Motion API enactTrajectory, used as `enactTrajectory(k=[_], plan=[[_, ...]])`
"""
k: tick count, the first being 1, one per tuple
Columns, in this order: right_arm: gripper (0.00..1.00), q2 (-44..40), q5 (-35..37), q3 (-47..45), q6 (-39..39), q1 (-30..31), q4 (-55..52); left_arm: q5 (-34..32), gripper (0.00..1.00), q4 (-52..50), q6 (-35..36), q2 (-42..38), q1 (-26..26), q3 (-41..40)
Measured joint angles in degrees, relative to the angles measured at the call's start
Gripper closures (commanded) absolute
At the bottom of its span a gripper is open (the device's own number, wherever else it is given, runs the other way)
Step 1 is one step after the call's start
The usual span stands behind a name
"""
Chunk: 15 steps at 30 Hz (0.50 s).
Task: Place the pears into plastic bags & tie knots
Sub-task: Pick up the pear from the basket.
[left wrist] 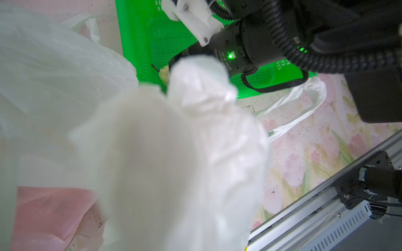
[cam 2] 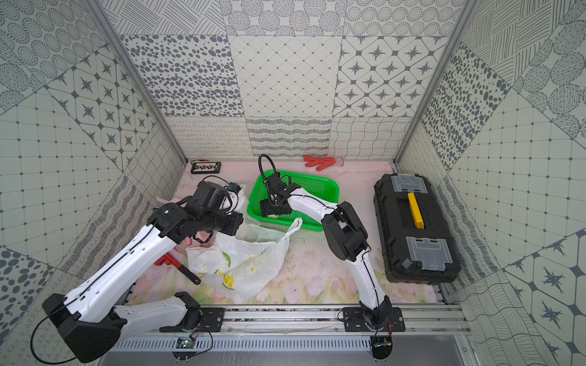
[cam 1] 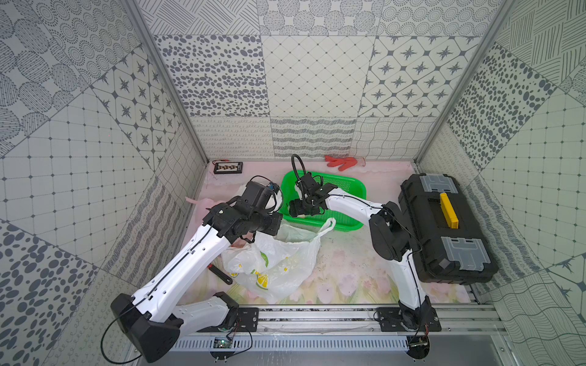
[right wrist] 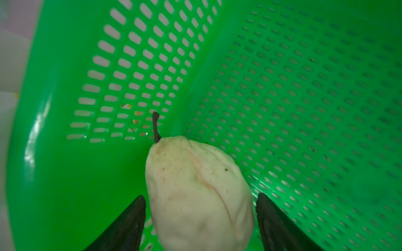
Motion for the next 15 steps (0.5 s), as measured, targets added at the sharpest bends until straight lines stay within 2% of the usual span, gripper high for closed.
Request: enactTrajectory(k=[3, 6, 10, 15], plan=[[0.43, 0.59, -0.72, 0.76, -0.66, -0.31, 0.79, 0.04, 1.0, 0.0, 0.09, 0.61, 0.0, 0.55], [0.54, 0.57, -1.27, 0.81, -1.11, -0.83, 1.51, 0.02, 1.0, 0.0, 0.26, 0.83, 0.0, 0.81], [0.6, -2.69, -2.29, -4.0, -1.09, -2.03, 4.04, -0.02, 1.0, 0.0, 0.35, 0.83, 0.0, 0.85], [0.62, -15.43, -4.31, -13.88, -0.83, -3.52, 5.57, -0.22, 1.0, 0.02, 0.44, 1.42, 0.0, 1.81]])
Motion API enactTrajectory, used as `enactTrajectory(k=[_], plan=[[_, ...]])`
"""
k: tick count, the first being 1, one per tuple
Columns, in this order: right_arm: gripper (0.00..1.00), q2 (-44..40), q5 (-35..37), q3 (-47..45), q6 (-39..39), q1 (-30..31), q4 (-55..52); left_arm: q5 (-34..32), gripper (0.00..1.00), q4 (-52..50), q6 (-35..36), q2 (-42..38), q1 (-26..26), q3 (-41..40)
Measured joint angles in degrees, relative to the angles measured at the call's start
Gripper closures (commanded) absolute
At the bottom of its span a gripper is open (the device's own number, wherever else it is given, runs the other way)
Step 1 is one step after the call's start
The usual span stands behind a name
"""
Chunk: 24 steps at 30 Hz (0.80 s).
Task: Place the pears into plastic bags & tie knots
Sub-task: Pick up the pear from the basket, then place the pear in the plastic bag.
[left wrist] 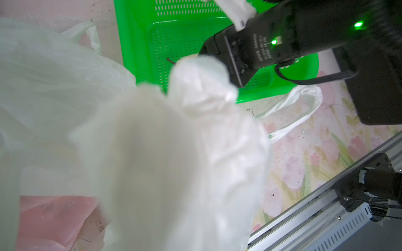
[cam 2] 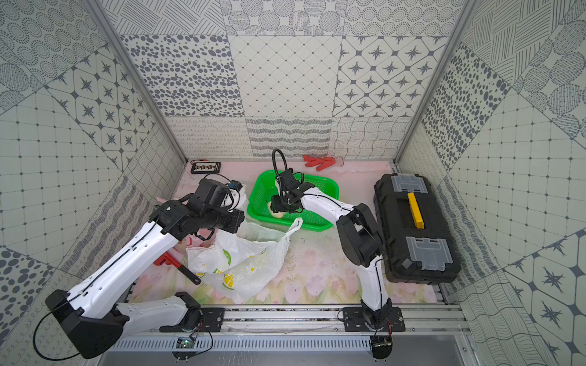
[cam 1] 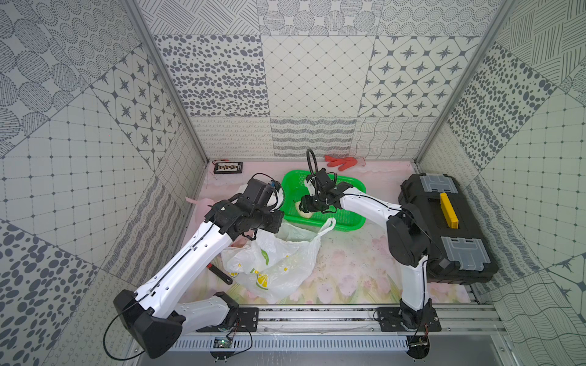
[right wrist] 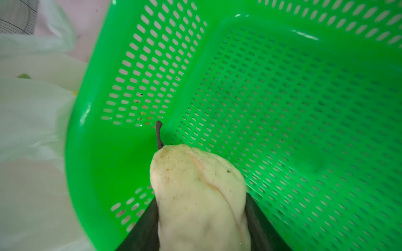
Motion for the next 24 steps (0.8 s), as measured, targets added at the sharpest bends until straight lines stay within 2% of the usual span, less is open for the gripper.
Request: enactTrajectory(k=[8, 12, 16, 18, 20, 23, 24], plan=[[0.63, -24.46, -5.53, -14.78, 2.27, 1.38, 2.93, -0.74, 1.0, 0.02, 0.63, 4.28, 0.0, 4.87], [0.62, -31.1, -10.01, -20.35, 3.91, 5.05, 4.26, -1.29, 1.0, 0.07, 0.98, 7.1, 0.0, 8.22], [0.59, -29.35, -14.05, -21.53, 3.93, 9.29, 5.77, -1.18, 1.0, 0.13, 1.05, 9.29, 0.0, 10.49], [0.59, -24.94, -15.23, -19.76, 3.65, 11.1, 6.19, -0.83, 1.0, 0.26, 1.03, 9.97, -0.07, 11.21], [0.53, -19.5, -15.47, -16.44, 3.63, 11.78, 6.34, -0.44, 1.0, 0.33, 1.03, 10.16, -0.26, 11.54], [0.51, -12.24, -14.53, -11.17, 4.28, 11.89, 7.21, 0.15, 1.0, 0.44, 1.03, 10.01, -0.66, 11.72], [0.47, -10.73, -14.16, -9.92, 4.63, 12.04, 7.52, 0.24, 1.0, 0.44, 1.03, 9.92, -0.7, 11.69]])
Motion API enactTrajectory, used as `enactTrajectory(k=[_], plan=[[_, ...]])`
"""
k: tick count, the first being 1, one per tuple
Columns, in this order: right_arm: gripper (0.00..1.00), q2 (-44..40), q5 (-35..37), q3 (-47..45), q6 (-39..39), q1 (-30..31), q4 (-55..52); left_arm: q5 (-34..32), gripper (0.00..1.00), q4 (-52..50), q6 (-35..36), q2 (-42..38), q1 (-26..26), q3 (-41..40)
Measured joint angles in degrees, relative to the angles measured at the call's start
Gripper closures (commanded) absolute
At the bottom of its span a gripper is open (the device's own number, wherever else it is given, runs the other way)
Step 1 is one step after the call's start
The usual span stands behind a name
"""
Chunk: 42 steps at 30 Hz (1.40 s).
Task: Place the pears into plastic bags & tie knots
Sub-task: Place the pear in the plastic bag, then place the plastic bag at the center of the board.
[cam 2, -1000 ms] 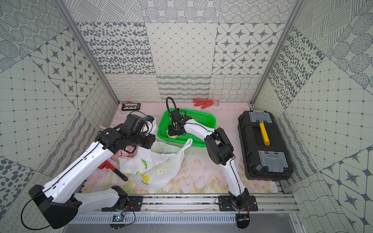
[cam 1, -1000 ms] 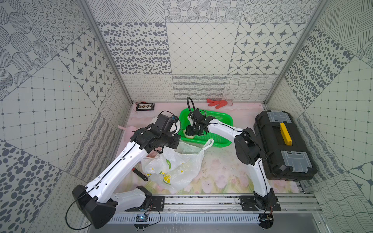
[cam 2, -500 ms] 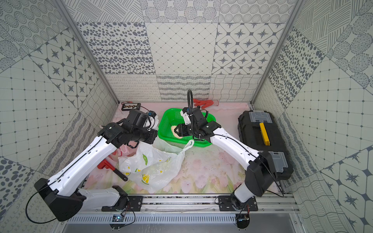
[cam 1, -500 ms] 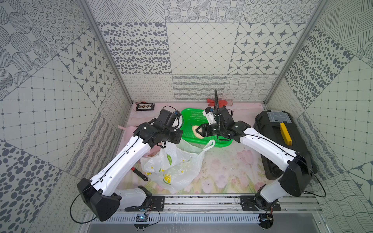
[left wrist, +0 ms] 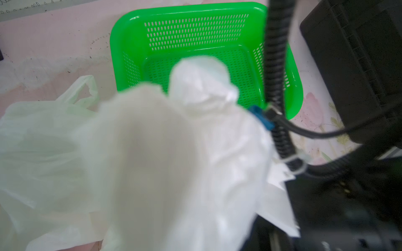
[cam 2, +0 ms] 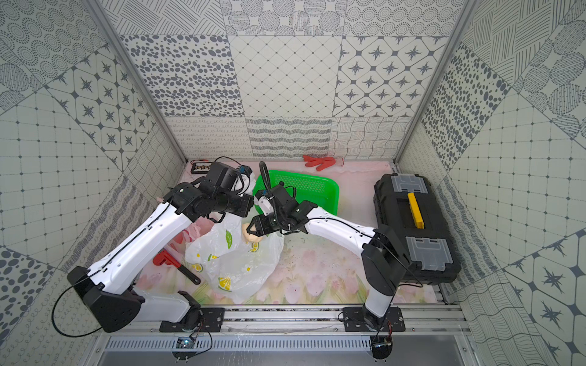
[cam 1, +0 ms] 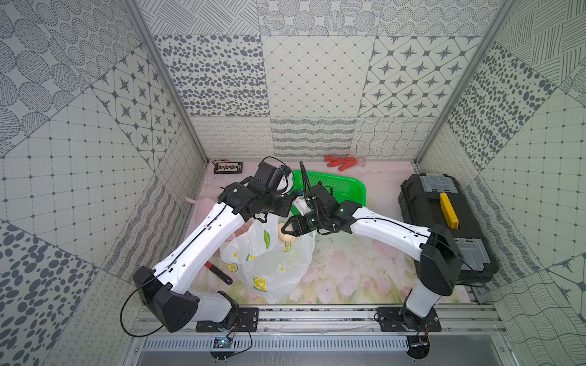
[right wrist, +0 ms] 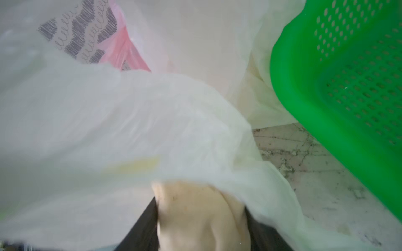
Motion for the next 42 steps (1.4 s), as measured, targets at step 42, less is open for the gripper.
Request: enactTrajectory(k=[42], plan=[[0.39, -32.81, 31.23, -17.46, 19.43, -9.16, -13.79, 0.22, 1.0, 5.03, -2.8, -2.99, 1.4, -6.14]])
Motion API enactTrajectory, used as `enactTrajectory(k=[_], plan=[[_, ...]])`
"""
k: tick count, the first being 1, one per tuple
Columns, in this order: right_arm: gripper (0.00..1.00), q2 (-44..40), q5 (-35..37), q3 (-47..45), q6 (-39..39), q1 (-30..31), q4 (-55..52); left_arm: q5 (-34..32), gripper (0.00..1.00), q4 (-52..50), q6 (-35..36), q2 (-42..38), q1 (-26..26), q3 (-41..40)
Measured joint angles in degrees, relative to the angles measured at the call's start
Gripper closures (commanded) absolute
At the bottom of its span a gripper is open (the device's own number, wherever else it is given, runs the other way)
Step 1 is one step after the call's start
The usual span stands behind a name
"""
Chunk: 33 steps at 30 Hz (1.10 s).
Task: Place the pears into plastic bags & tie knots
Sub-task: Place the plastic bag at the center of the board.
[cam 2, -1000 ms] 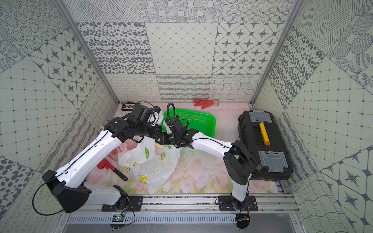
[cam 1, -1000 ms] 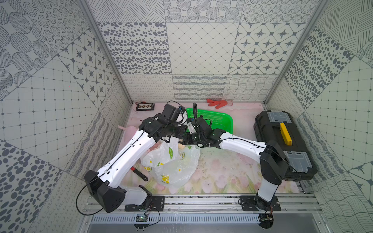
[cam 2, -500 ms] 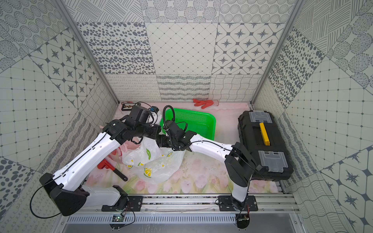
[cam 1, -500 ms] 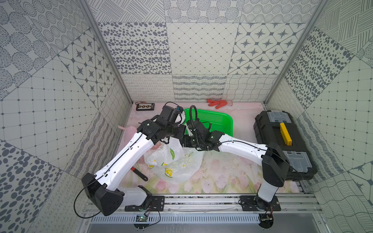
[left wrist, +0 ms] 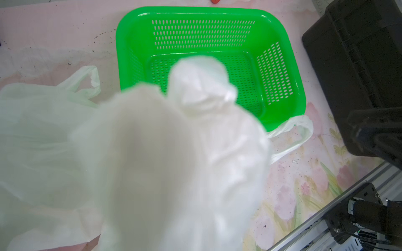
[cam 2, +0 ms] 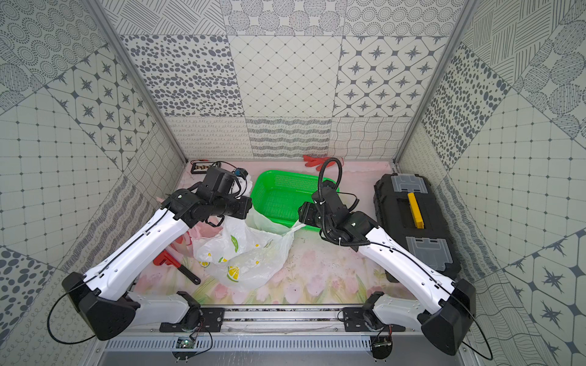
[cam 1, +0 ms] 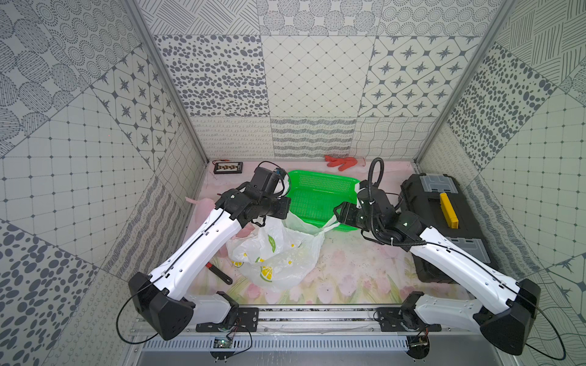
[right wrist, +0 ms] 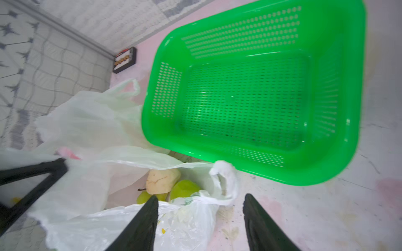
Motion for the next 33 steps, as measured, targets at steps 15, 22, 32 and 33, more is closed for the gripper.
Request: enactTrajectory(k=[15, 22, 32, 33], plan=[[0.89, 11.85, -0.57, -1.27, -0.81, -0.94, 6.75, 0.87, 1.0, 0.31, -0.42, -0.44, 0.0, 0.02], [1.0, 7.74, -1.2, 3.63, -7.56, -0.33, 1.68, -0.33, 1.0, -1.95, -0.35, -3.21, 0.0, 2.01], [1.0, -0.09, -10.93, 35.36, -15.47, 4.81, -9.07, -3.72, 1.0, -5.2, -3.02, -13.79, -2.93, 4.9], [1.0, -0.15, -11.63, 36.83, -15.67, 4.81, -9.49, -3.96, 1.0, -5.2, -3.48, -14.23, -3.76, 4.98]])
